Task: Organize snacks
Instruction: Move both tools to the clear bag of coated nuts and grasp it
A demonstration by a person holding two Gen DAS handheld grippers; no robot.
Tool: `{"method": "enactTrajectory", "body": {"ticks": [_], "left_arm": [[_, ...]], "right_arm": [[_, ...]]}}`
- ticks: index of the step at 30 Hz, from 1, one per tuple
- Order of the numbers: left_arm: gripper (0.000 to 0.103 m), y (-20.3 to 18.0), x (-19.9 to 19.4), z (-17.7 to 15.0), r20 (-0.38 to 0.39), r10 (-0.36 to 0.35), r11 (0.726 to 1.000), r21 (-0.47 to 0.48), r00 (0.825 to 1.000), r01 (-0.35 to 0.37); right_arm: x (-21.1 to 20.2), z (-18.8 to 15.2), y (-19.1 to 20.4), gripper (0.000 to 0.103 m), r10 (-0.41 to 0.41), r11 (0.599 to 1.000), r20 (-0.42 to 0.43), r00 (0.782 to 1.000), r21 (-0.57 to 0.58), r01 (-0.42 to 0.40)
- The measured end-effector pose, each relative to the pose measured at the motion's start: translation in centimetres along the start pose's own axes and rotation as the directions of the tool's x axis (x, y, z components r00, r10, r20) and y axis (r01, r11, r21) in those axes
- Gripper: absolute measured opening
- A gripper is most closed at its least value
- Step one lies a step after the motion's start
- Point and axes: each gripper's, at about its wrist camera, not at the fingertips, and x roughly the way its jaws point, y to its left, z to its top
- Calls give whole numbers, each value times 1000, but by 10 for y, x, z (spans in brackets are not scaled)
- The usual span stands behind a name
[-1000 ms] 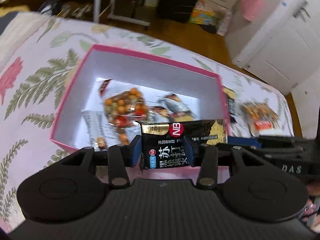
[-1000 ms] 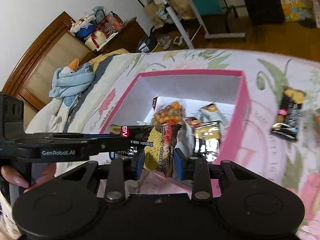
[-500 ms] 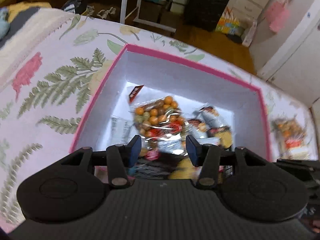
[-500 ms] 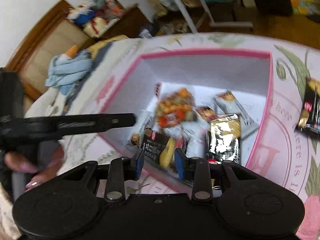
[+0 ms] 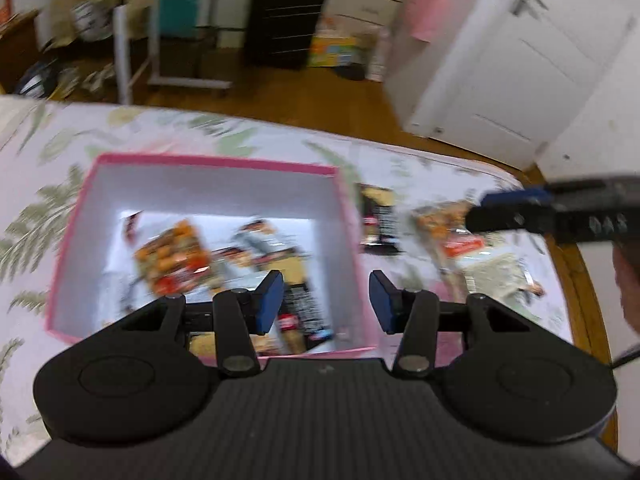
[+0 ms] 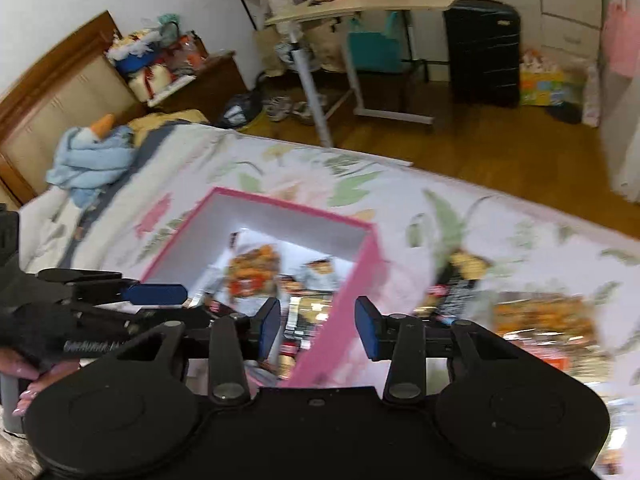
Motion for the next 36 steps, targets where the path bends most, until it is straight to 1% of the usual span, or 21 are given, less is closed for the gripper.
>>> {"method": "enactTrajectory", "body": {"ticks": [2,3,5,6,7,9,11,14,15,16,19,21,24,27,28,29,30,32,33,35,36], "left_arm": [[45,-23,3,3,-4,-41,998,37,999,42],[45,-37,7,6,-4,-57,997,54,998,57],[45,-61,15,11,-7,-51,995,81,999,52],[45,-71,20,14,-13,-69,993,97,998,70],[45,-77,25,17,-17,-91,991,92,996,93],[45,-87,41,22,-27,-106,991,74,994,108],[45,-99,62,26,-32,-69,994,78,997,71],[45,-111,101,30,-45,-25,996,79,999,29],[45,-113,113,30,-51,-14,997,70,999,18],[45,-114,126,30,-60,-5,999,52,998,8],[46,-113,163,33,-80,-5,1000,-6,997,5],[47,-111,182,34,-81,-11,998,-66,997,6],[48,-111,208,30,-73,-14,988,-152,997,2],[48,-108,229,21,-127,-22,977,-212,992,-6],[48,-106,233,17,-144,-35,972,-237,989,0],[48,-103,236,14,-153,-55,964,-266,987,12],[48,-100,237,10,-148,-90,951,-305,985,41],[53,-97,240,5,-119,-152,923,-372,981,98],[53,-97,240,3,-115,-161,915,-390,980,105],[53,-99,244,2,-107,-189,899,-419,976,128],[53,-100,246,1,-110,-199,887,-442,974,132]], "right_arm": [[-4,5,-11,53,-40,999,-26,999,-18,39],[-4,9,-20,53,-69,997,-59,996,-27,68],[-5,16,-32,53,-122,992,-100,987,-45,118],[-5,16,-36,53,-137,990,-106,985,-48,133],[-6,19,-42,54,-139,990,-107,985,-41,135],[-4,23,-53,59,-100,995,-92,991,-29,97],[8,26,-69,59,-48,999,-79,996,-12,48],[30,20,-93,59,-28,999,-41,999,-20,28],[36,17,-100,59,-43,999,-29,999,-12,43],[43,12,-117,59,-61,998,-28,998,13,61],[53,0,-162,59,-98,989,-55,994,104,103],[56,-8,-193,59,-123,978,-89,988,156,136],[52,-22,-236,59,-161,945,-110,981,269,186],[50,-38,-271,60,-137,903,-123,983,392,175],[51,-44,-280,62,-119,888,-134,984,429,165],[53,-49,-284,70,-110,879,-140,984,449,162],[54,-52,-288,74,-105,870,-141,984,467,160],[58,-59,-293,74,-94,852,-148,984,500,157],[61,-61,-297,74,-82,840,-148,986,522,148],[65,-67,-308,74,-37,800,-140,989,589,113],[69,-72,-312,74,-9,771,-135,991,630,93]]}}
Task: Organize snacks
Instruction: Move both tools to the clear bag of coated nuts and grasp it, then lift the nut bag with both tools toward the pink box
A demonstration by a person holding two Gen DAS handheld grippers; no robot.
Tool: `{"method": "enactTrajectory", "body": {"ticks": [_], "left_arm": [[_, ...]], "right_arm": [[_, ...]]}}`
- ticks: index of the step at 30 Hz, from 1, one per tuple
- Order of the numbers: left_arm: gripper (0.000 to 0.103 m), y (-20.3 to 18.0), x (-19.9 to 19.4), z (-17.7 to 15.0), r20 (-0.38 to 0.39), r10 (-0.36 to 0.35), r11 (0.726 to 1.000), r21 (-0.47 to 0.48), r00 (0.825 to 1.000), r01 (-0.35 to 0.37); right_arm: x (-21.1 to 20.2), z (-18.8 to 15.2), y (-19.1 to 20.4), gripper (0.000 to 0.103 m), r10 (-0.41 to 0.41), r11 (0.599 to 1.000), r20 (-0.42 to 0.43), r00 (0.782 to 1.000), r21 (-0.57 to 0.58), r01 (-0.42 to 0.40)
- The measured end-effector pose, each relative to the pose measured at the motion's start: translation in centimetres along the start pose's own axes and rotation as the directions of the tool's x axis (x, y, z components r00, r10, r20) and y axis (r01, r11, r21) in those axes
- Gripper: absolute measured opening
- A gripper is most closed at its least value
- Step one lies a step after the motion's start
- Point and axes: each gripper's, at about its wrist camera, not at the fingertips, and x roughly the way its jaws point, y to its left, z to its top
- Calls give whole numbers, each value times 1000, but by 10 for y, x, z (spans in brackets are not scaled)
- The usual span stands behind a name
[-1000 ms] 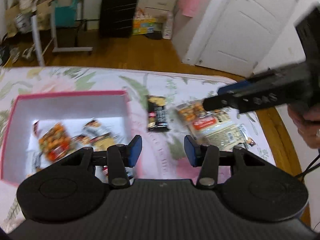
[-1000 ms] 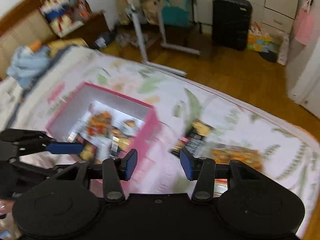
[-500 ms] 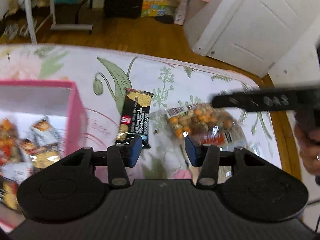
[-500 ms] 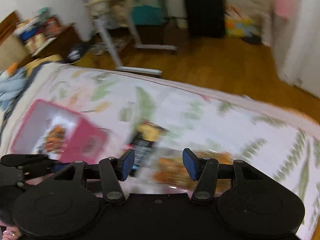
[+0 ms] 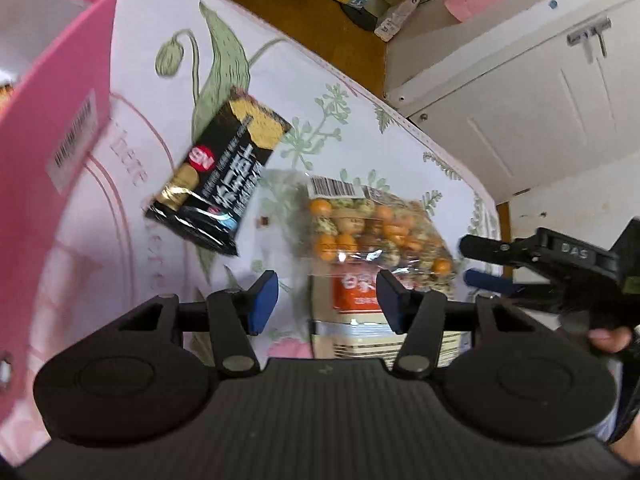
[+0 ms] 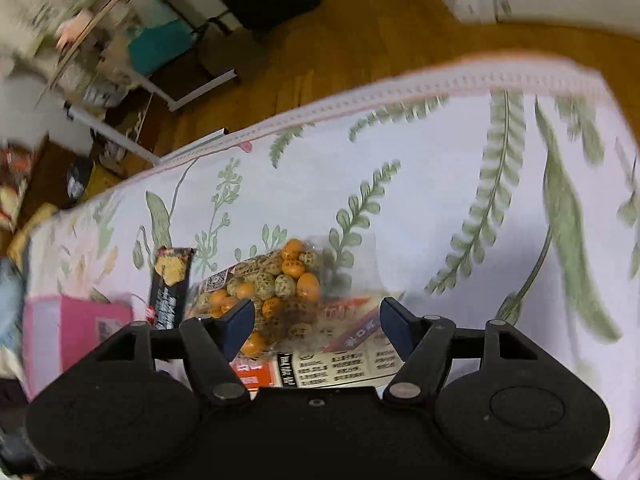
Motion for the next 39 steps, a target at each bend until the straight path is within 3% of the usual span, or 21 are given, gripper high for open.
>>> {"method": "enactTrajectory", "body": {"ticks": [3,6,12,16,21,30,33,35,38,39], "left_arm": [[54,3,8,1,-17,-41,994,-107,999,39],[55,5,20,2,-28,-37,979,-203,999,31],[60,6,36,1,9,-7,943,-332,1000,9],[59,4,40,0,36,14,942,-337,999,-1],[51,12,42,1,43,-22,930,-365,999,37],[43,11,43,1,48,-30,939,-342,998,45],[40,7,44,0,49,-10,953,-303,999,24],[38,-1,42,1,61,6,972,-236,998,9],[31,-17,36,-1,92,33,993,-116,995,-23],[27,-22,33,-2,109,42,997,-74,993,-34]], "right_arm": [[8,-3,-11,82,51,994,-12,999,95,-49],[11,-2,-17,84,79,985,1,997,154,-78],[21,0,-6,86,51,996,-16,999,72,-50],[27,4,1,87,23,1000,-17,1000,-8,-23],[28,11,3,86,3,998,10,1000,-70,-2],[38,9,2,87,18,997,26,999,-75,-16],[37,3,8,83,-1,993,68,998,-122,9],[30,-2,8,70,18,989,93,996,-145,-4],[17,-9,13,60,-15,974,137,991,-222,45],[12,-12,17,44,-32,963,156,987,-260,72]]}}
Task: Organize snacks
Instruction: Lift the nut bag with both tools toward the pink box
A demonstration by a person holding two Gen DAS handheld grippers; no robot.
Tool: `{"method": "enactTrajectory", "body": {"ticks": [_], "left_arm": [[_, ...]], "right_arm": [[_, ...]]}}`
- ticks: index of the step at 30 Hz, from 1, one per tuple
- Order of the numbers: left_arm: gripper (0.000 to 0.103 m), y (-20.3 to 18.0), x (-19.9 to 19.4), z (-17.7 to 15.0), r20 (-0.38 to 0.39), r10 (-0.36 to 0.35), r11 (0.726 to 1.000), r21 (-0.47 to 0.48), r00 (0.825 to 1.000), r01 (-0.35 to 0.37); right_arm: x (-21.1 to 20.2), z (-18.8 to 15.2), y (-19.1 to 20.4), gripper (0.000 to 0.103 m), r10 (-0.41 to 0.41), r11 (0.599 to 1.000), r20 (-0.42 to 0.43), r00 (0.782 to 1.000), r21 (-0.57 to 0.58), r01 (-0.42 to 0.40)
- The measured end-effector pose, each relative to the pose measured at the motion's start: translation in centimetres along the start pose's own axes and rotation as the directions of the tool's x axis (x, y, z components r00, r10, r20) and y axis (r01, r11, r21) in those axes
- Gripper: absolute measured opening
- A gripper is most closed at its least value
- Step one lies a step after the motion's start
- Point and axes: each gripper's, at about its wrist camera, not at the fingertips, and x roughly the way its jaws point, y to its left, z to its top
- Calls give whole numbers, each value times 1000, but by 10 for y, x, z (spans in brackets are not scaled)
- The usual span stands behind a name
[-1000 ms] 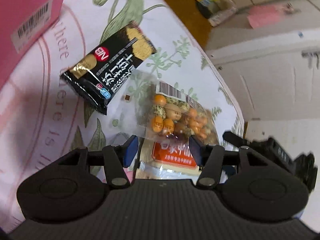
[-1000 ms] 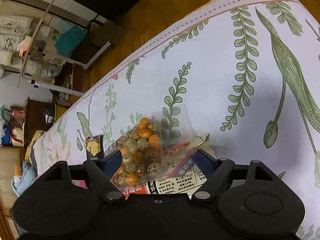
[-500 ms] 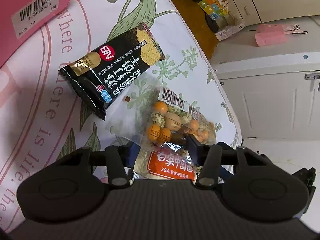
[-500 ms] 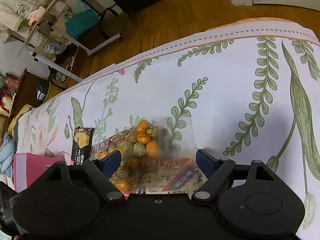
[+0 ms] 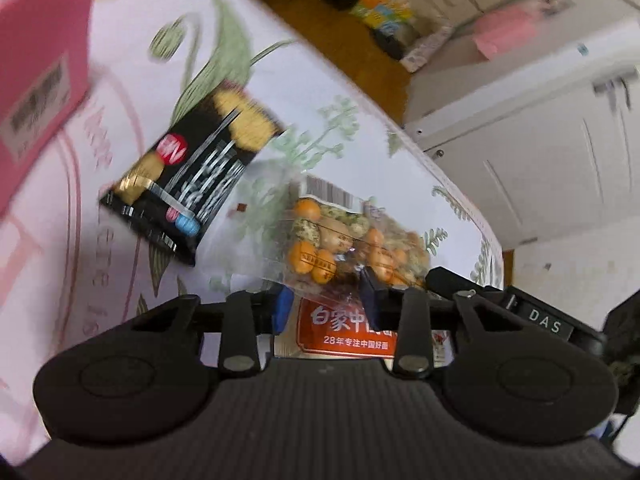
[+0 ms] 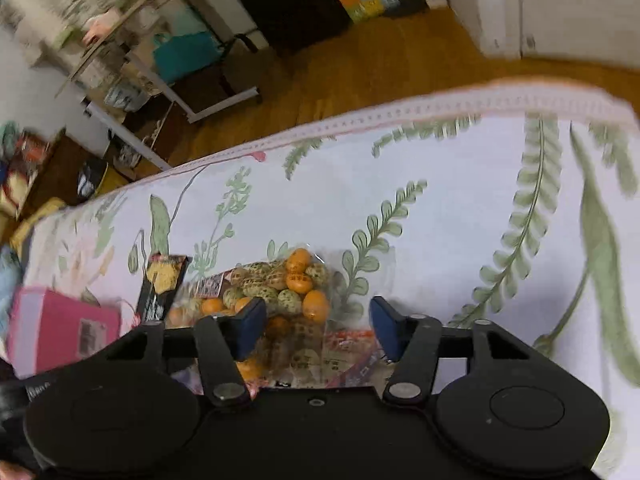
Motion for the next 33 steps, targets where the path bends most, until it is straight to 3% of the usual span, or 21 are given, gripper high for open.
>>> {"method": "enactTrajectory", "body": {"ticks": [1,3,4,6,10,15,20,22,26,30,33], "left_arm": [[23,-7,-3,-2,14,7,999,52,1000,-7],[20,-18,-4,-6,13,21,989,147,1000,-23],[11,-20,1,-7,-35,9,986,167,999,-4],[11,-13,11,-8,-95,-19,993,111,995,29],[11,-5,2,-9,-14,-16,990,140,1000,18],[15,10,-7,-2,2,-23,992,120,1000,23],[32,28,-18,1,-17,-52,996,66,998,53],[34,31,-21,1,-8,-66,996,53,998,66],[40,27,-17,2,6,-40,999,30,999,40],[42,26,-7,5,15,-43,999,-17,999,44],[42,29,0,10,10,-35,997,-72,999,36]], "right_arm": [[-5,-1,3,27,-19,999,-1,1000,-39,19],[-8,-2,0,19,17,999,-21,1000,-45,-18],[-8,-4,-1,11,16,999,-32,999,-43,-18],[-2,-9,-6,6,45,999,-72,996,-5,-46],[-2,-15,-7,3,27,1000,-28,999,-9,-27],[-16,-17,-9,2,5,1000,5,1000,22,-6],[-42,-37,5,2,96,994,26,995,48,-97],[-50,-43,17,2,71,997,53,996,-20,-70],[-40,-22,30,10,21,991,54,998,-134,-14],[-10,19,32,55,46,986,62,997,-164,-35],[18,44,36,58,50,984,45,998,-173,-41]]}}
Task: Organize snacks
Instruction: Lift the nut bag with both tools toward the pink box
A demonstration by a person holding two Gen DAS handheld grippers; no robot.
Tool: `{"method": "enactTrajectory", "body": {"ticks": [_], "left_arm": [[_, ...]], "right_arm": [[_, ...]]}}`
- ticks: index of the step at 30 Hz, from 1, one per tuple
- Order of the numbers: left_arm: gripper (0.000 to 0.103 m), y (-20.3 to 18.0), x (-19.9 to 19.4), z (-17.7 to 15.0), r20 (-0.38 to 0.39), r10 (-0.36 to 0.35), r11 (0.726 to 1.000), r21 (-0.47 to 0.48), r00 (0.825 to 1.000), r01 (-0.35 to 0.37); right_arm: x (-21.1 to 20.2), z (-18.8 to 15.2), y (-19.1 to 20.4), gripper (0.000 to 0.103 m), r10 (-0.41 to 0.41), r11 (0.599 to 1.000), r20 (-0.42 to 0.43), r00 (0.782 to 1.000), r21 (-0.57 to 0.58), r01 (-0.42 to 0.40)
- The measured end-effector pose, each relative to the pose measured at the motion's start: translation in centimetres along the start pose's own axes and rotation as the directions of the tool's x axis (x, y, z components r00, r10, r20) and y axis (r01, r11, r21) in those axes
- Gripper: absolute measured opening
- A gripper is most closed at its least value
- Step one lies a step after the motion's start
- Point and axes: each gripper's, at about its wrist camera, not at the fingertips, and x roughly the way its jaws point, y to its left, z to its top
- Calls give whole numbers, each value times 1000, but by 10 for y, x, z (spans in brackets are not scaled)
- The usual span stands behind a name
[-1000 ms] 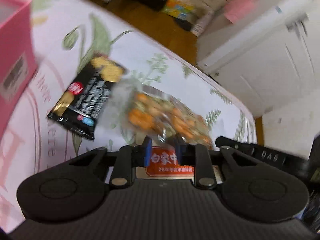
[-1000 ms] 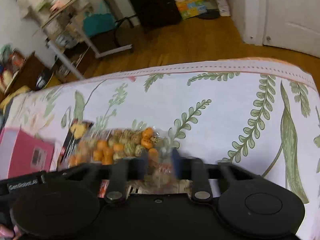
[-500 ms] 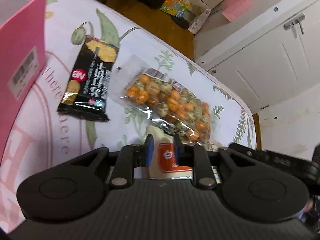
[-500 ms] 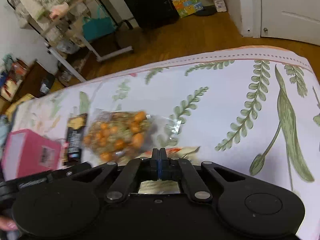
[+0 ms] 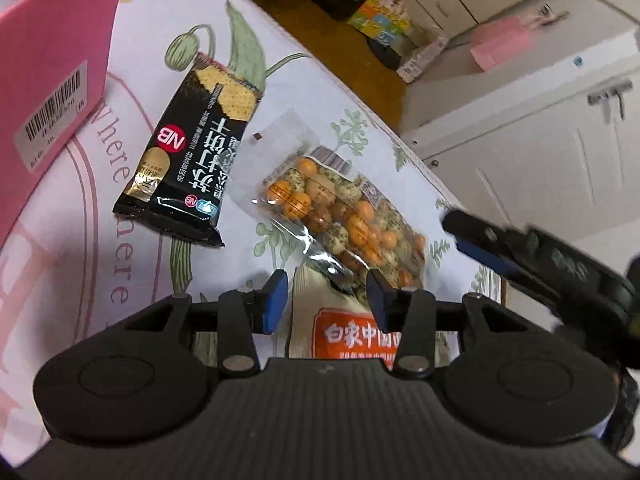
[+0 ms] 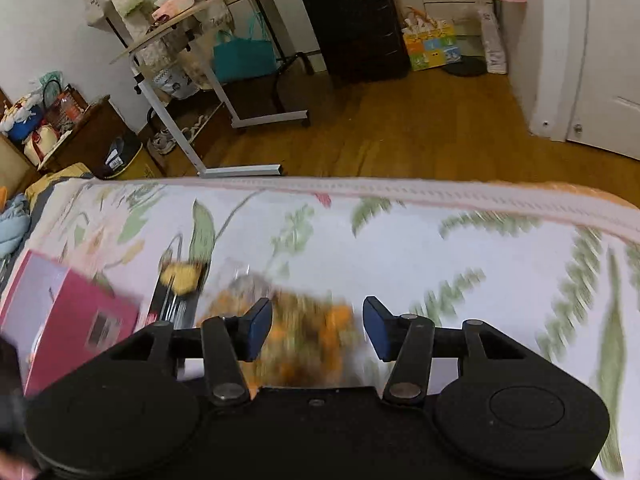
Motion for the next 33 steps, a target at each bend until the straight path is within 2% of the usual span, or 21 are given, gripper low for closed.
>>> {"method": "enactTrajectory", "body": {"ticks": [2,5,6,7,9,12,17,18,19,20,22,24,25,26,28,31,32,33], "left_arm": [[42,3,5,3,-5,2,999,-42,1000,-3],[40,6,13,7,-24,-8,994,-114,1000,5],[40,7,16,7,-30,-18,991,-136,999,14],[40,7,19,8,-39,-33,988,-153,999,27],[40,5,22,9,-48,-37,986,-167,998,29],[38,4,22,8,-39,-44,987,-158,998,37],[38,11,14,5,-12,-62,985,-163,998,59],[41,12,11,5,-11,-71,986,-155,997,68],[42,12,9,6,-6,-57,987,-148,998,55],[42,12,8,7,3,-35,990,-139,999,35],[42,13,9,10,13,-28,992,-124,1000,30],[42,16,12,12,-8,-30,989,-146,1000,28],[42,16,13,13,-9,-31,988,-151,999,29],[41,16,14,15,-14,-38,989,-146,999,35],[39,15,14,16,-22,-36,992,-122,999,33],[38,17,14,20,-23,-23,995,-101,999,21],[38,17,13,21,-33,-31,995,-92,999,28],[38,15,11,21,-42,-29,997,-72,999,26]], "right_arm": [[16,9,-2,61,-6,1000,-12,1000,-18,6],[43,14,-11,64,25,999,-107,994,-18,-27],[49,13,-16,65,64,998,-148,987,6,-64],[52,13,-25,67,143,989,-186,972,64,-133],[45,9,-38,67,215,971,-177,960,140,-192],[31,1,-47,67,308,943,-182,934,185,-275],[5,-14,-32,63,319,948,-231,919,78,-309],[3,-18,-26,55,338,941,-262,904,57,-335],[1,-21,-18,52,348,935,-292,891,31,-354],[1,-23,-10,52,339,933,-312,887,-9,-360],[3,-29,10,52,271,939,-340,901,-114,-325],[9,-28,17,55,241,946,-339,909,-129,-299],[12,-27,17,62,238,950,-326,915,-118,-290],[13,-26,16,62,233,954,-308,922,-111,-278],[19,-26,16,70,220,959,-286,933,-114,-261],[21,-31,18,72,233,953,-260,937,-131,-273],[21,-32,19,72,260,945,-266,928,-126,-301],[18,-34,23,71,255,944,-263,930,-142,-299]]}}
